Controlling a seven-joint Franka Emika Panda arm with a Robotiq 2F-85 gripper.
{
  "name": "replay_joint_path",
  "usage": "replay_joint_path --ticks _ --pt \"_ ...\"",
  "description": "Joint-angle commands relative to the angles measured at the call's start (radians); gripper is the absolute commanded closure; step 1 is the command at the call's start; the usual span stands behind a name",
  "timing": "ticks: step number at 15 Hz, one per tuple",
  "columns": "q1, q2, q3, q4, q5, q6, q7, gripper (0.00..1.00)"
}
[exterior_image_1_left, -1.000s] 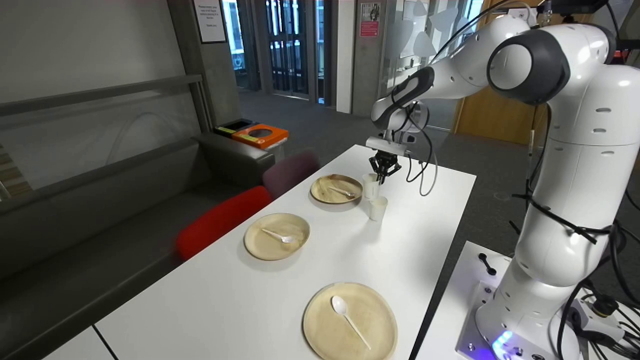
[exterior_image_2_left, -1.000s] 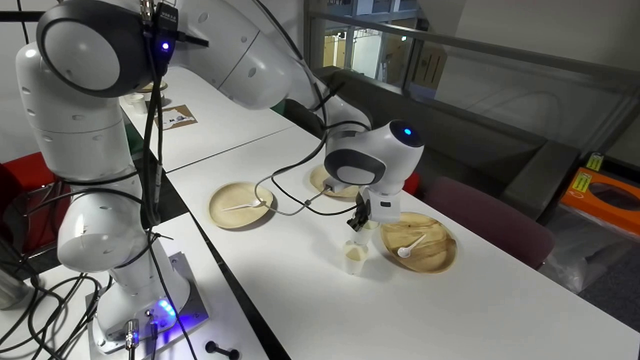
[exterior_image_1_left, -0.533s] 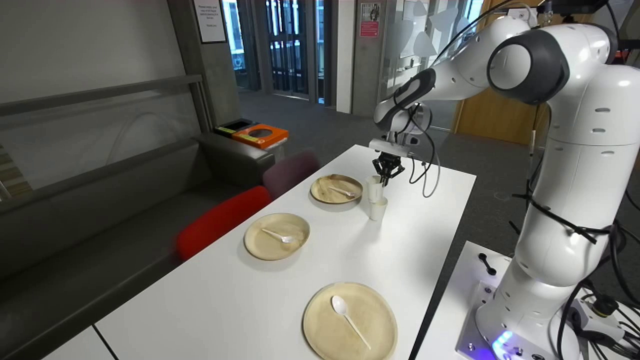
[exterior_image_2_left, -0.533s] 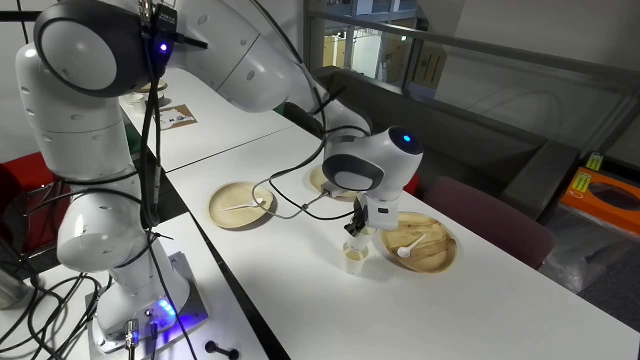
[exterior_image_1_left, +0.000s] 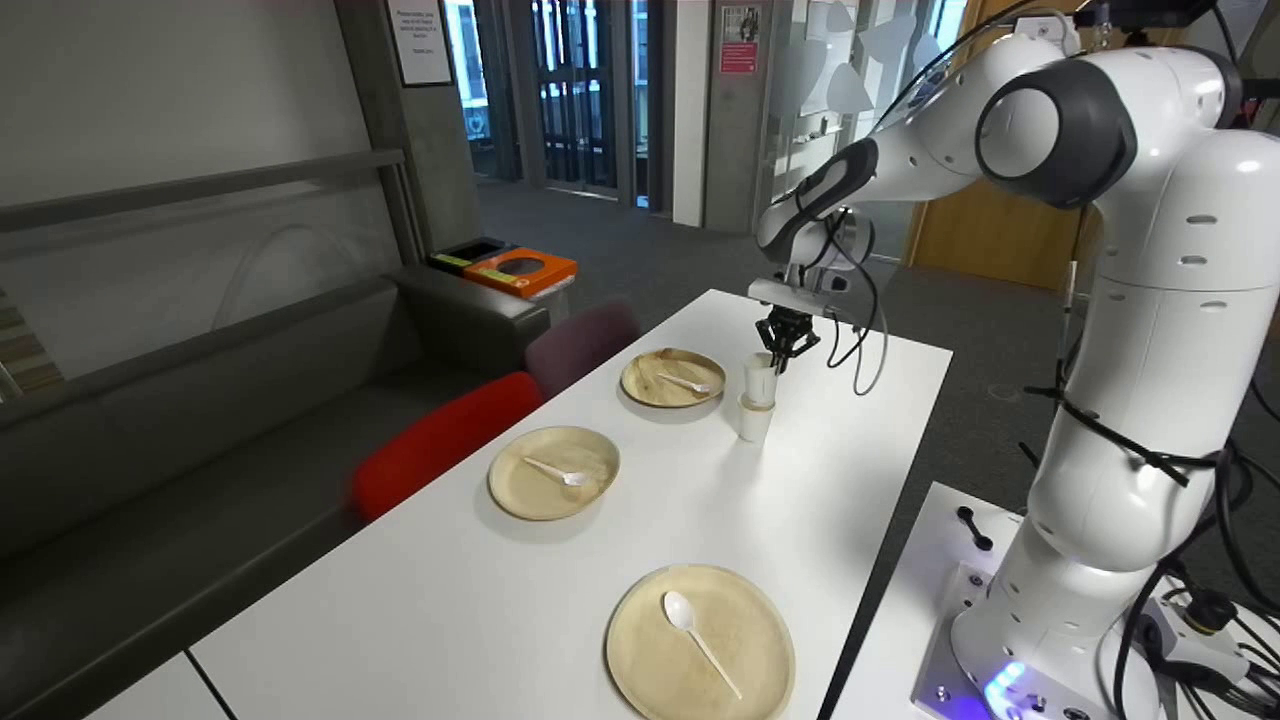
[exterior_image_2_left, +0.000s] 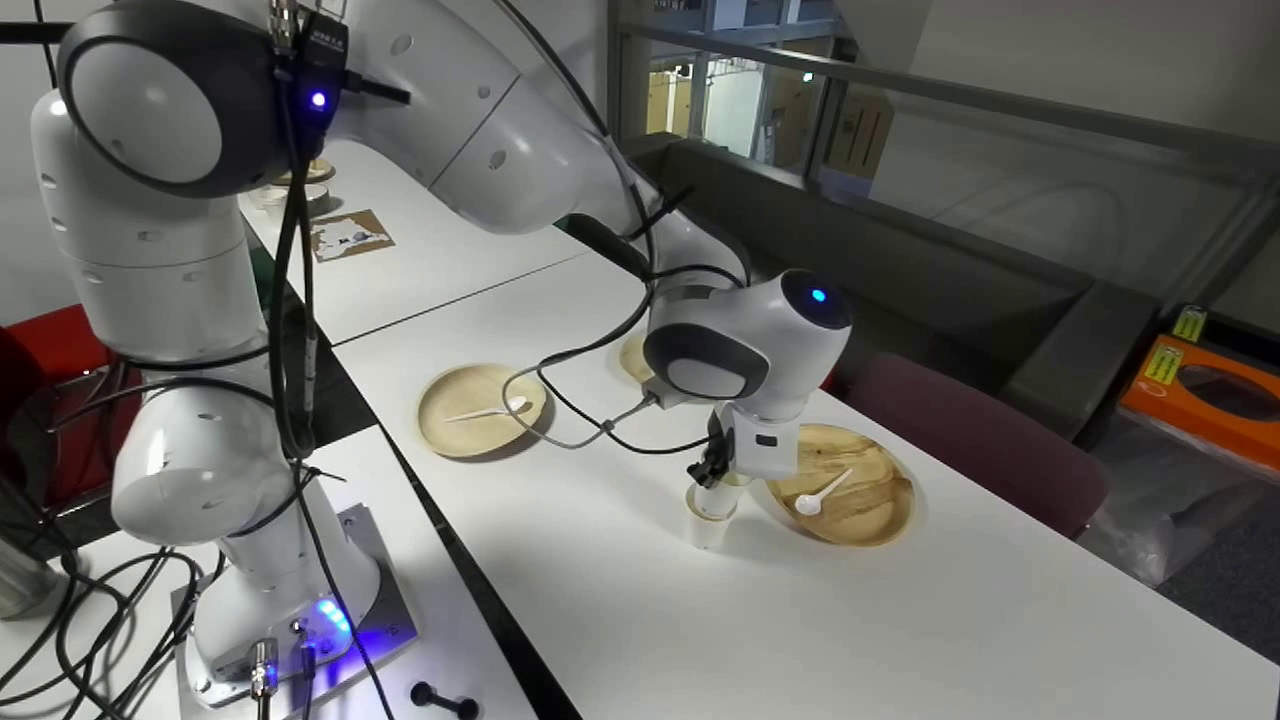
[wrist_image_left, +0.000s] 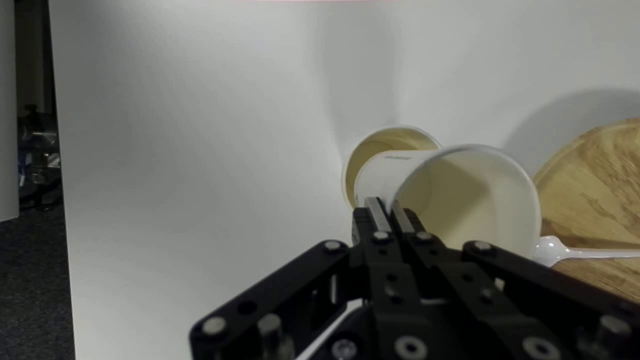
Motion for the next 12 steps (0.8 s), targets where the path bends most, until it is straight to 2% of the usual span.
replay_joint_path --ticks 1,2,3,10,12 --pt "-0.012 -0.031 -0.004 -0.018 0.011 -0.029 -0.015 0.72" --pt "-0.013 -0.030 -0.004 -0.017 0.011 -0.031 -0.015 0.71" --pt "-0.012 -0.029 -0.004 -0.016 0.010 -0.032 -0.014 0.65" --pt "-0.009 -0.029 -0.001 -0.009 0.007 -0.047 -0.016 0.13" --pt "-0.012 -0.033 0.012 0.005 -0.001 -0.157 -0.110 0.01"
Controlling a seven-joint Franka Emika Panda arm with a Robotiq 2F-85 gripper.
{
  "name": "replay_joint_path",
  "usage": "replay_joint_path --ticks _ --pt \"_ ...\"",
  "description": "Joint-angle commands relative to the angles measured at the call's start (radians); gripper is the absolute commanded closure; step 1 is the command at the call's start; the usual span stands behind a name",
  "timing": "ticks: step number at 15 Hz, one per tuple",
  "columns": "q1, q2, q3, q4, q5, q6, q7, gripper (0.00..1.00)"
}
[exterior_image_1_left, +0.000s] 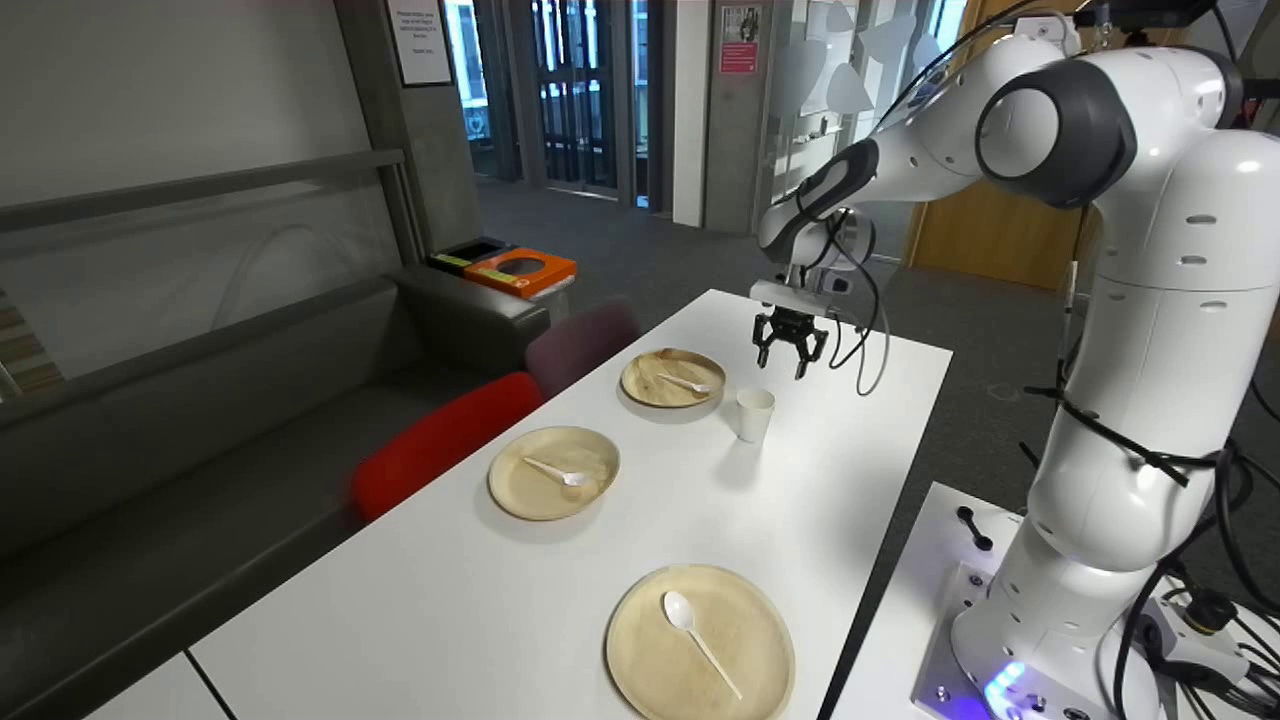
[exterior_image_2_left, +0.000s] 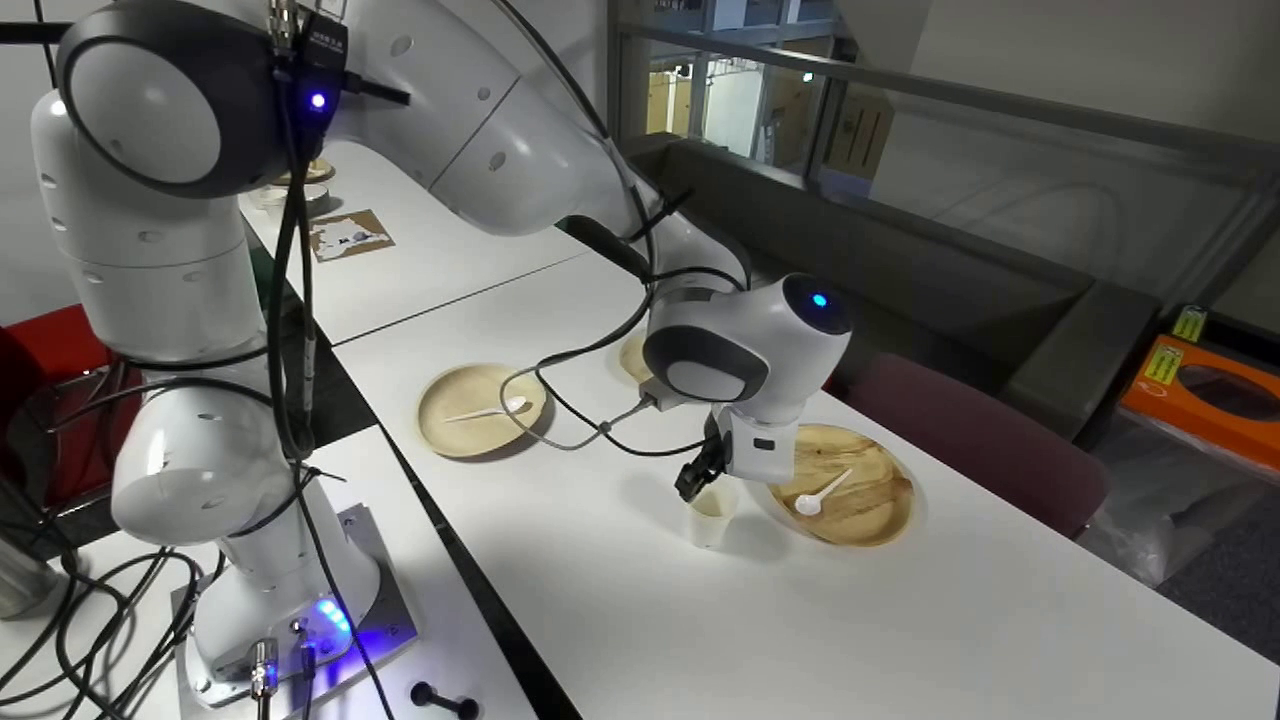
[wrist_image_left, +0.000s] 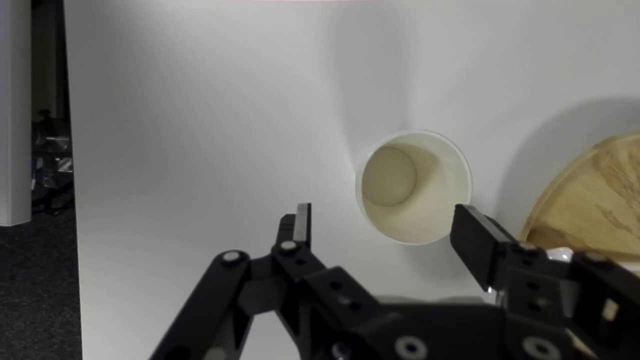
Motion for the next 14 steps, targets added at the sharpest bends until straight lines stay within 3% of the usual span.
replay_joint_path --ticks 1,4,14 --pt "-0.002 -0.044 0.021 0.001 -0.010 -0.154 -0.124 0.00" --pt "0.029 -0.050 0.041 0.023 -0.065 -0.253 -0.187 0.00" --pt "0.204 -0.091 0.184 0.136 -0.395 -0.499 -0.195 0.00"
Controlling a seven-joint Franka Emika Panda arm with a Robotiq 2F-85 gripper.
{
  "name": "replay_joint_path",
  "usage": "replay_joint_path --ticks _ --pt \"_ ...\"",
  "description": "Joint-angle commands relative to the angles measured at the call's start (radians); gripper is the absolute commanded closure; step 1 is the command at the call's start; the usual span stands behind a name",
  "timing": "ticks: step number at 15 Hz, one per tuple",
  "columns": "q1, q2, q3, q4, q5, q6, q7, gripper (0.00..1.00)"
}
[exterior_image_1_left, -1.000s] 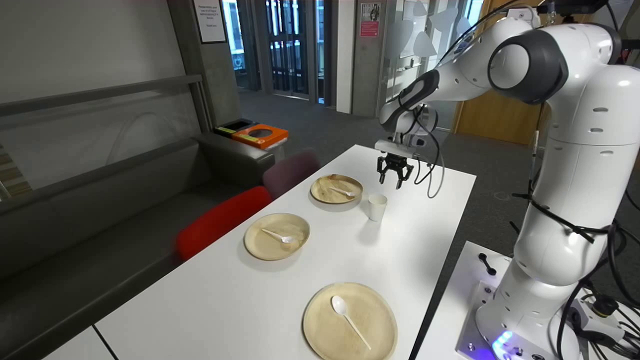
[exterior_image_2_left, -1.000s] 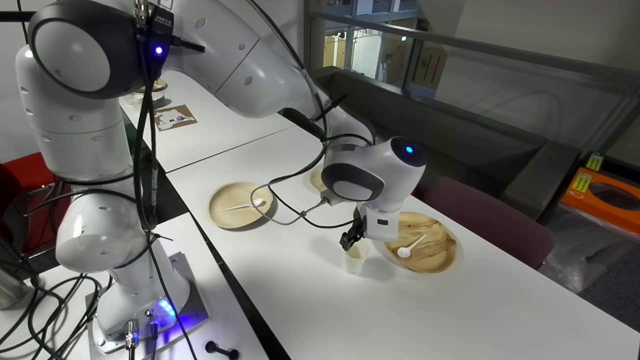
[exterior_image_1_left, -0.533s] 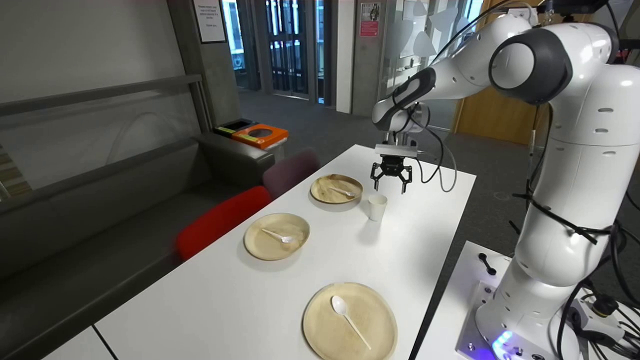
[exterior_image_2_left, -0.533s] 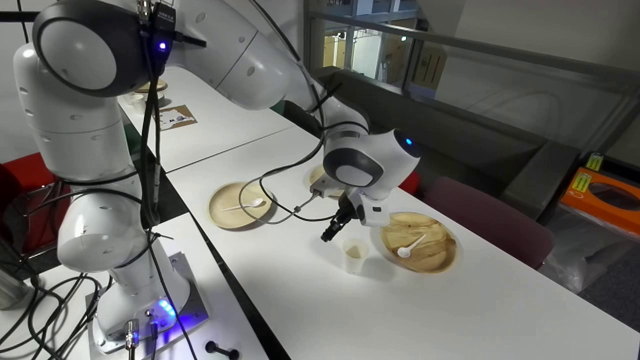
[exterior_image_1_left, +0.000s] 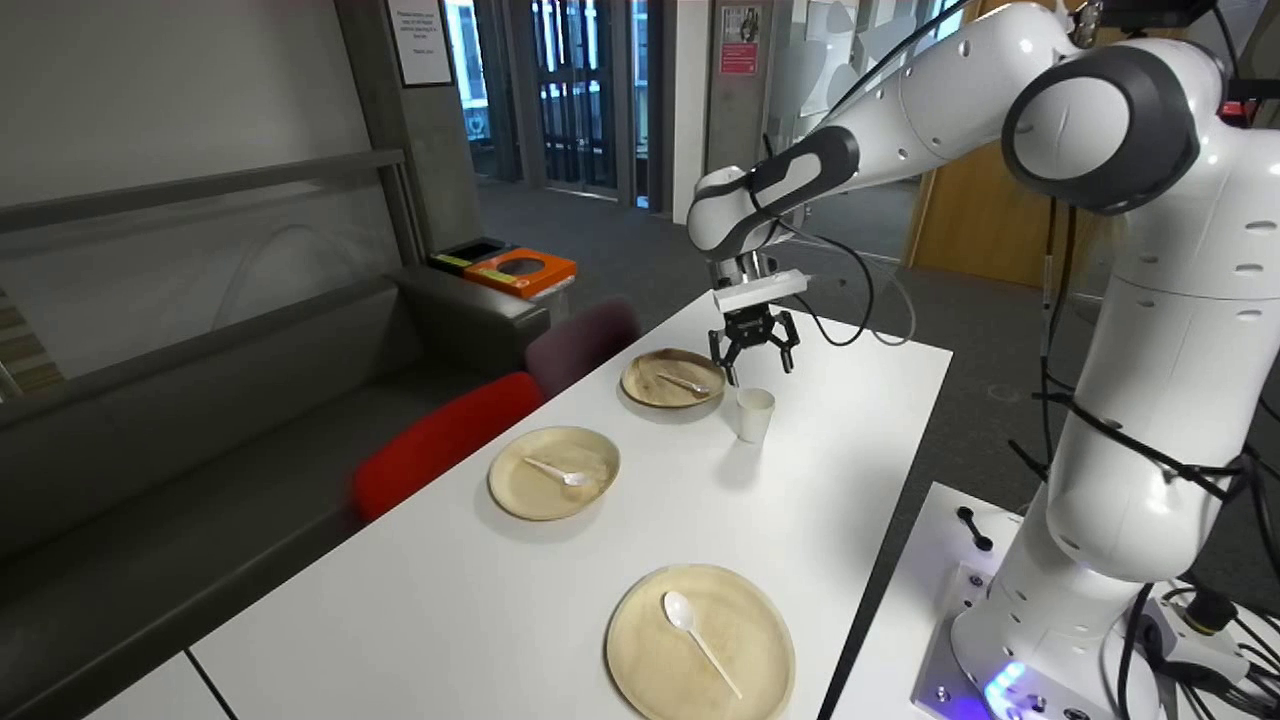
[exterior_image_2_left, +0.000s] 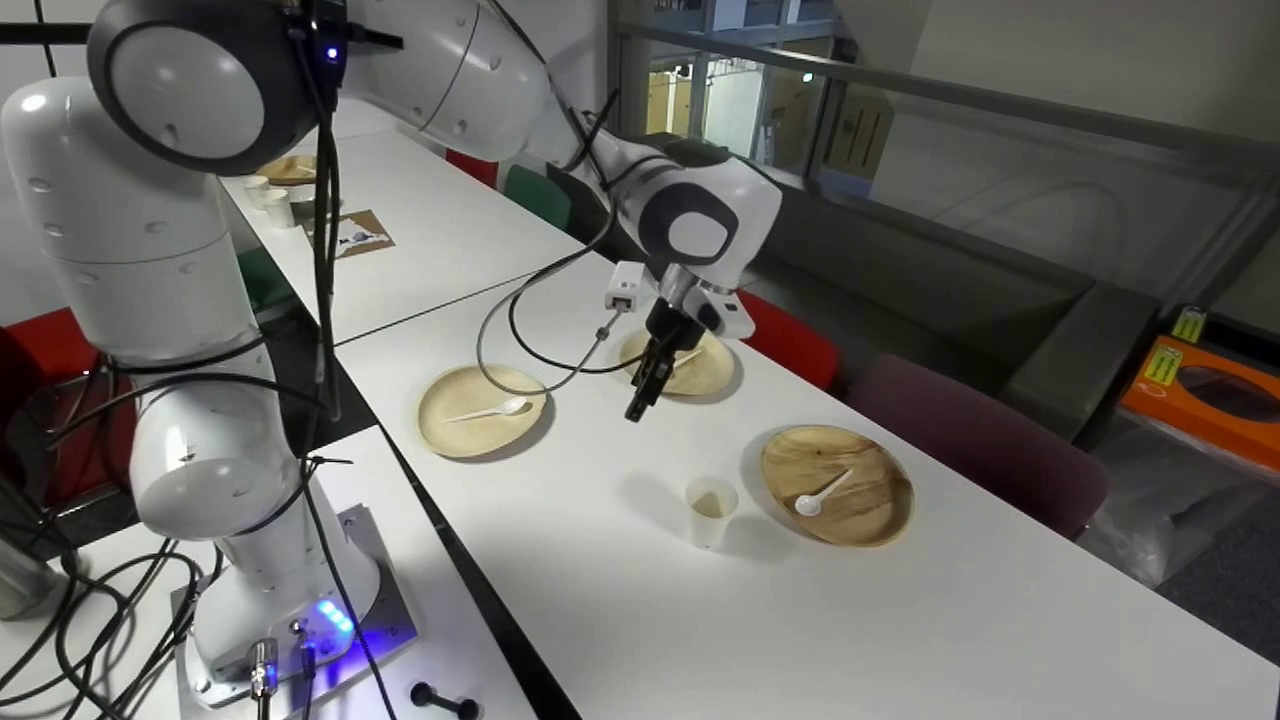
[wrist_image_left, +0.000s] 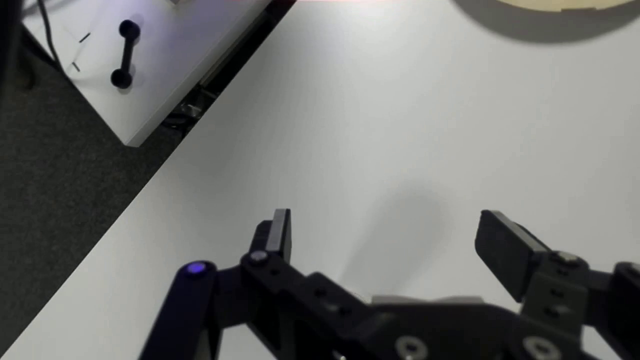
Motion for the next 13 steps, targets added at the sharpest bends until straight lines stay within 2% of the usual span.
replay_joint_path --ticks 1,6,7,13 --pt "0.051 -0.038 0.050 0.026 -0.113 -0.092 -0.029 0.00" --pt "0.097 -0.079 0.103 -0.017 -0.306 -0.085 -0.084 0.00" --pt "0.088 -0.028 0.102 0.020 -0.243 -0.082 -0.035 0.00" --pt "0.091 -0.015 0.104 0.019 -0.249 -0.080 -0.034 0.00"
